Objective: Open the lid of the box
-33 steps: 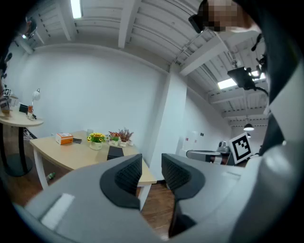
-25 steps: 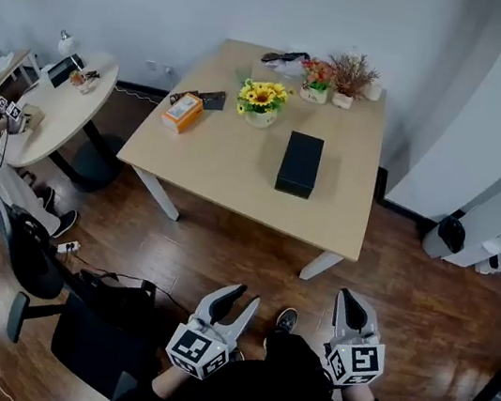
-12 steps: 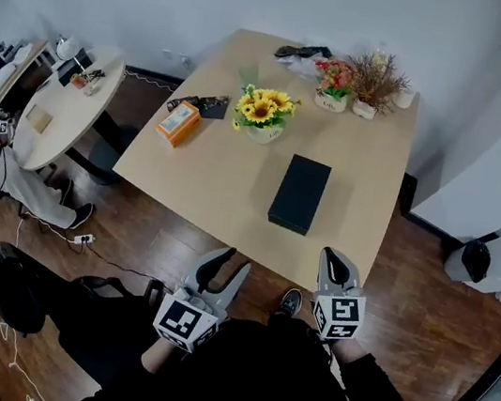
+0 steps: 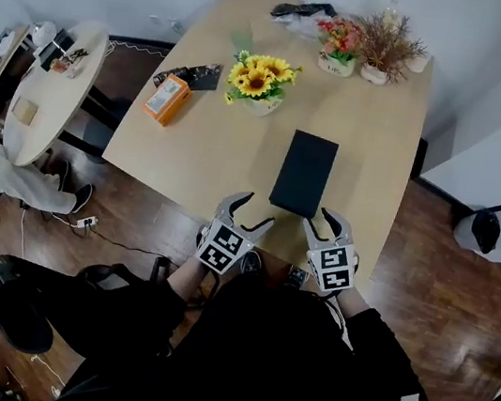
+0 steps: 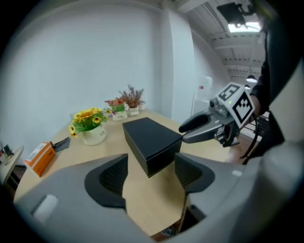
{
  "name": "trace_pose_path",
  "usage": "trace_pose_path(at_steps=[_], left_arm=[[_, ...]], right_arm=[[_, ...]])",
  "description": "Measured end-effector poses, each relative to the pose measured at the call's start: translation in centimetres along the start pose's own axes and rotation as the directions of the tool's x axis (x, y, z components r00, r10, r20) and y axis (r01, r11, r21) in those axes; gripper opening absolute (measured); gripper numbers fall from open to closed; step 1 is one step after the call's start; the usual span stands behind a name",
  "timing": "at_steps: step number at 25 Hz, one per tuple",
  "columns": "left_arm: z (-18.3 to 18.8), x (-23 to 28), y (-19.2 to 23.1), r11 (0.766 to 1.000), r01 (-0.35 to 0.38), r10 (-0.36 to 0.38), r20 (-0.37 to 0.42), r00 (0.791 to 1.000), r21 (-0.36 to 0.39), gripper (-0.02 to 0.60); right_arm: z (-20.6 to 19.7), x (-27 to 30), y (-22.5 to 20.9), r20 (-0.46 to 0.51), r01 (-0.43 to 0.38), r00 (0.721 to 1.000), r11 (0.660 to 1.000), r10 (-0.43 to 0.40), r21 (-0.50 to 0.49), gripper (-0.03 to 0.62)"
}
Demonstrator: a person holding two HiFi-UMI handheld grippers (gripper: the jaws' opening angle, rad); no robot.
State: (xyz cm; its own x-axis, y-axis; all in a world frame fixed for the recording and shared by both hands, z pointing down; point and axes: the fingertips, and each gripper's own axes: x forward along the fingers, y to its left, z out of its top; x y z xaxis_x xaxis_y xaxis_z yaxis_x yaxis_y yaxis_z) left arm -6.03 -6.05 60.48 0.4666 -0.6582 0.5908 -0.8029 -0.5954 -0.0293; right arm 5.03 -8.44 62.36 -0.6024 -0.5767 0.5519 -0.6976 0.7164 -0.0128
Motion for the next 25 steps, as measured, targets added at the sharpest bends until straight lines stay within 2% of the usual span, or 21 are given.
trace_pose_path(at_steps=[1, 4, 8, 12, 14, 17, 20, 23, 25], left_arm=[[-0.5, 1.2, 0.0, 0.999, 0.029, -0.029, -0.025, 0.999, 0.02, 0.314], [-0.6, 3.7, -0.2, 0.995, 0.092, -0.09, -0.034, 0.995, 0.045, 0.337], [0.1, 5.4, -0.8, 0.986, 0.154, -0.153, -0.02, 0.988, 0.066, 0.35], [-0.1, 6.0, -1.0, 0.978, 0.198, -0.195, -0.038, 0.98, 0.068, 0.348], [0.2, 6.2, -1.0, 0.976, 0.21, -0.208, -0.027, 0.978, 0.067, 0.323], [0.4, 6.2, -0.6, 0.979, 0.197, -0.197, -0.013, 0.98, 0.055, 0.275], [0.4, 6.2, -0.7, 0.98, 0.191, -0.191, -0.006, 0.982, 0.062, 0.27], [0.2, 6.3, -0.7, 0.982, 0.18, -0.18, -0.001, 0.984, 0.063, 0.268], [0.2, 6.3, -0.7, 0.982, 0.179, -0.18, 0.0, 0.984, 0.058, 0.268]], right_arm=[[0.0, 0.4, 0.3, -0.011, -0.006, 1.0, 1.0, 0.006, -0.008, 0.196], [-0.2, 1.0, 0.7, -0.031, -0.018, 0.999, 1.0, 0.018, -0.005, 0.277], [-0.2, 1.3, 0.2, -0.025, -0.006, 1.0, 1.0, 0.007, 0.022, 0.316], [-0.2, 1.6, -0.2, -0.026, 0.007, 1.0, 0.999, -0.006, 0.033, 0.318], [-0.2, 1.8, -0.2, -0.031, 0.006, 1.0, 0.999, -0.005, 0.033, 0.311], [-0.1, 2.1, 0.0, -0.036, -0.001, 0.999, 1.0, 0.002, 0.029, 0.267], [-0.2, 2.1, 0.0, -0.033, -0.015, 0.999, 0.998, 0.016, 0.056, 0.262], [0.0, 2.1, 0.0, -0.021, -0.049, 0.998, 0.988, 0.053, 0.143, 0.258], [0.5, 1.9, 0.0, 0.014, -0.105, 0.994, 0.958, 0.105, 0.268, 0.267]])
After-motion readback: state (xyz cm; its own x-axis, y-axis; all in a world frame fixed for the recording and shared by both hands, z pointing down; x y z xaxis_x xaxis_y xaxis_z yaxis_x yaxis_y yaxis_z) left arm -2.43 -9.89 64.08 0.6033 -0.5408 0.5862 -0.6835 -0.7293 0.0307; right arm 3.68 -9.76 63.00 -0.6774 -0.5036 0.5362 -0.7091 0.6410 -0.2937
